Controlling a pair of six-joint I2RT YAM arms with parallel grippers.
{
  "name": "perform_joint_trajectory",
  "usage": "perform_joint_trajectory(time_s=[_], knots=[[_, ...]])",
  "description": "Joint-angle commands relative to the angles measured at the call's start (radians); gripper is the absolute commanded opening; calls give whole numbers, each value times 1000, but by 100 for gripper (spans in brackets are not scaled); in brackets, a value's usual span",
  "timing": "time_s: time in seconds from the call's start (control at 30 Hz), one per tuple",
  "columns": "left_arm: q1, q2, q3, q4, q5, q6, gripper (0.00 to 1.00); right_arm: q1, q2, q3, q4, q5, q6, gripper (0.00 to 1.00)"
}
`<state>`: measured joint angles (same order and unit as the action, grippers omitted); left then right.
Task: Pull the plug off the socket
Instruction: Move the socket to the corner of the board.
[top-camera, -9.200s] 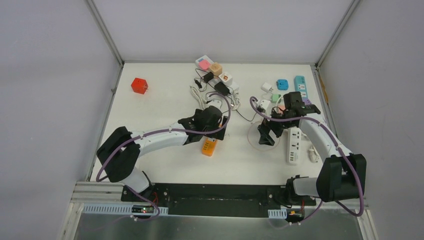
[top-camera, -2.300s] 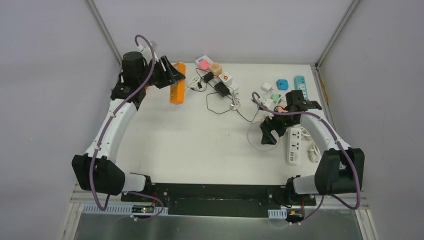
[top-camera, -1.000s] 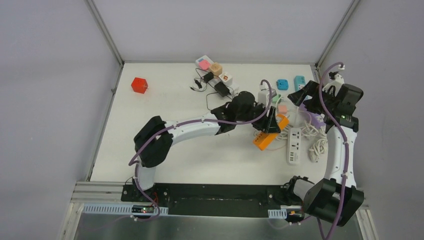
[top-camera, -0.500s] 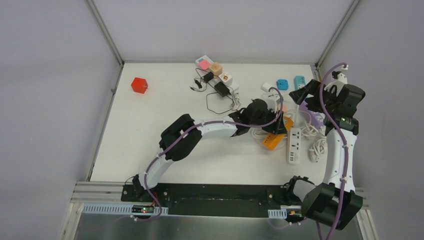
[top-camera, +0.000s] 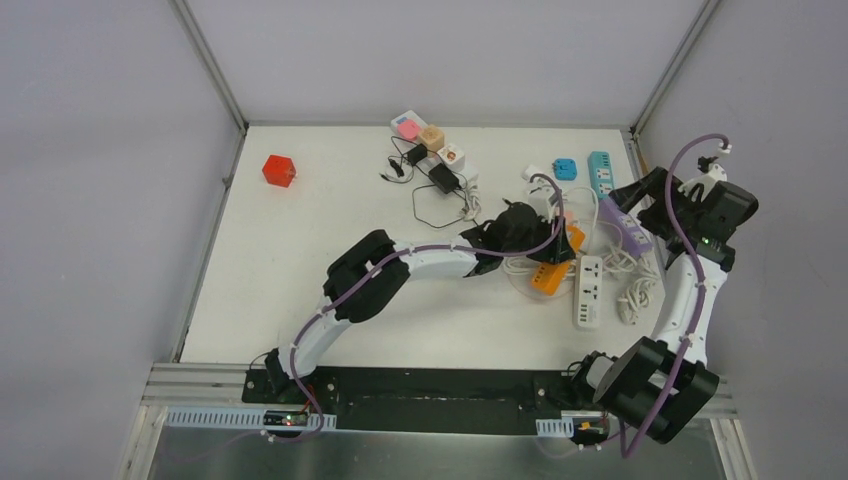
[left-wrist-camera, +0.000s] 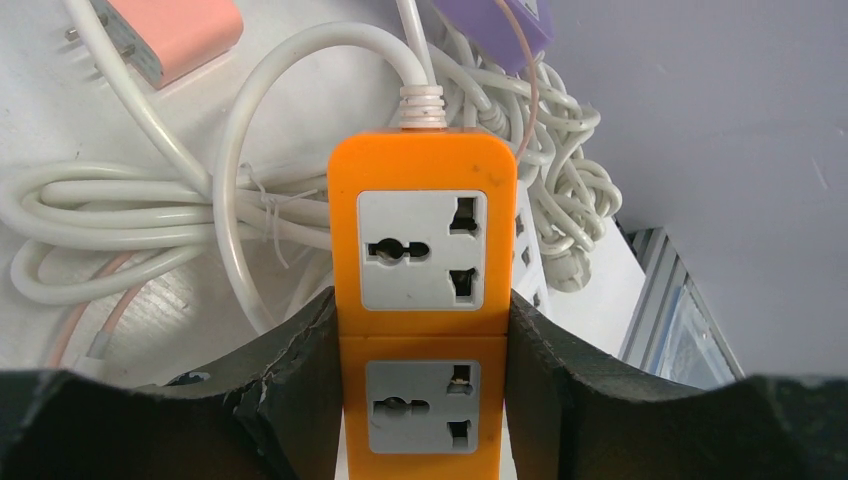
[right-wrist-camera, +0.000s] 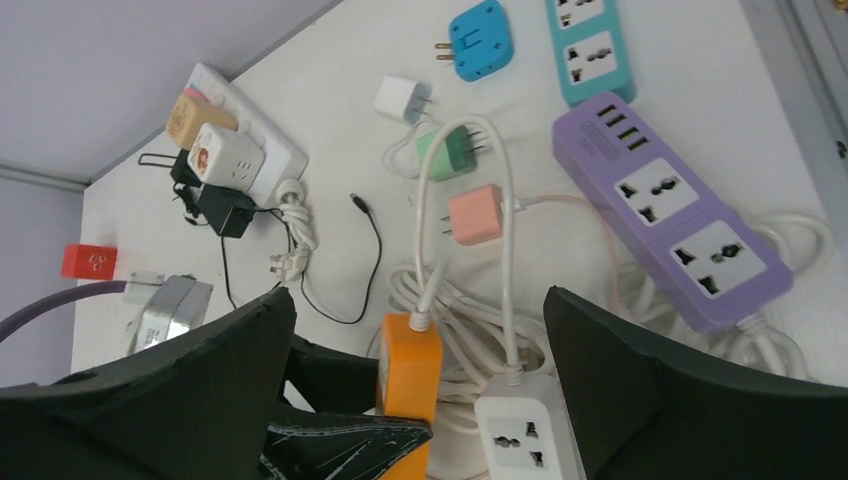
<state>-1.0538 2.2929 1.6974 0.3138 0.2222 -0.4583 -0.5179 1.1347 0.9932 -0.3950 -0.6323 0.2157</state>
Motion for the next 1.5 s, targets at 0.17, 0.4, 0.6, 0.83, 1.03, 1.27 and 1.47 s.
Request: perform_joint_trajectory(time_s=[0.17, 0.4, 0.6, 0.83, 1.03, 1.27, 1.47], knots=[[-21, 48, 31, 77, -74, -88, 0, -81, 24, -42, 84, -314, -69, 100], [-21, 83, 95, 4, -42, -129, 25, -80, 47, -40, 79, -330, -78, 100], [-22, 37, 96, -54, -42, -120, 64, -80, 48, -38, 78, -341, -66, 100], [-21, -39, 52, -88, -61, -95, 76, -77, 30, -36, 79, -348, -56, 100], [-21, -101, 13, -113, -102, -36, 78, -76, 12, -37, 78, -360, -52, 100], [-21, -235, -106, -130, -192, 95, 81, -72, -5, -37, 78, -374, -47, 100], [-18, -356, -235, -142, -292, 242, 85, -65, -16, -38, 79, -389, -48, 100]])
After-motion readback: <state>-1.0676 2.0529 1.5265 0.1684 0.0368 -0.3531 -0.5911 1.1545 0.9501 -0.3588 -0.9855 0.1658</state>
